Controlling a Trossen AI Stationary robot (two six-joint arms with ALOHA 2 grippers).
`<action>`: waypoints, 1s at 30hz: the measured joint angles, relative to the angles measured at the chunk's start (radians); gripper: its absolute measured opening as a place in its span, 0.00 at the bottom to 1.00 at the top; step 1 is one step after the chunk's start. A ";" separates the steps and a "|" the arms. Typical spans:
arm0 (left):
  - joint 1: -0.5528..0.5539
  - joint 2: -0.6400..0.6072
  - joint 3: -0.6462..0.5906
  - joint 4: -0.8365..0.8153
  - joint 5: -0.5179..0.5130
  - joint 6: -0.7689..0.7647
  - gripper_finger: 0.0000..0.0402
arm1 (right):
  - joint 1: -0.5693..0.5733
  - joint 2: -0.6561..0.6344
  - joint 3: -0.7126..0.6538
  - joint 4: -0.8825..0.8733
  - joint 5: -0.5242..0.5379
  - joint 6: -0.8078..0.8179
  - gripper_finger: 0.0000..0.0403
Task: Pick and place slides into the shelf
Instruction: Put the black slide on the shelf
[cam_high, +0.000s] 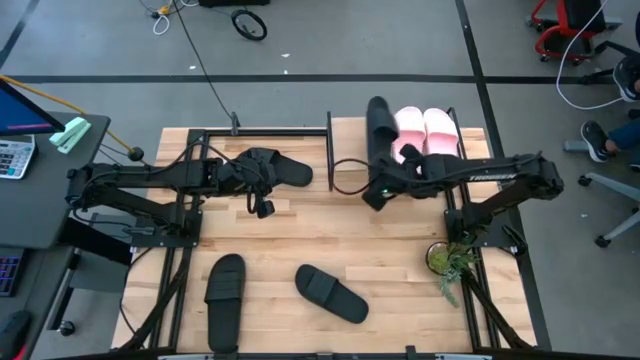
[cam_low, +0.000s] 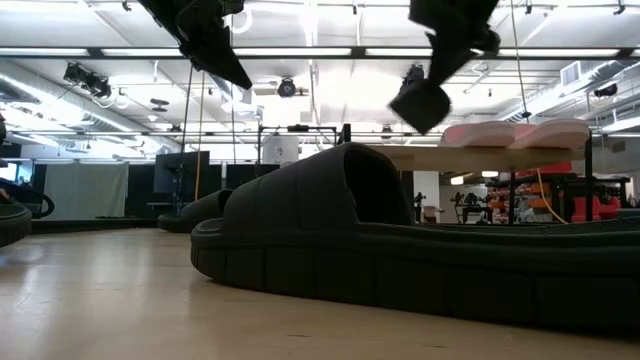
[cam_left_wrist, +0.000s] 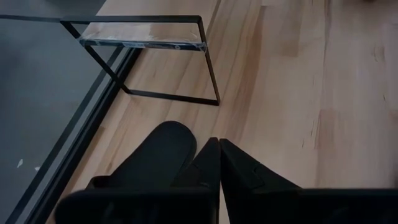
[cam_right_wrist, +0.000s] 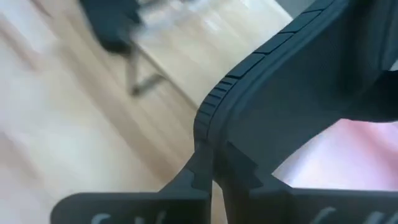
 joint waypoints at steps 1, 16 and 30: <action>0.000 0.000 0.000 0.000 0.000 0.000 0.03 | 0.005 0.001 0.001 0.026 -0.005 -0.002 0.03; 0.000 0.000 0.000 -0.003 0.000 0.000 0.03 | -0.078 0.062 -0.009 -0.086 -0.023 0.011 0.03; 0.000 0.000 0.000 -0.004 0.000 0.000 0.06 | -0.151 0.064 -0.009 -0.090 -0.080 -0.115 0.14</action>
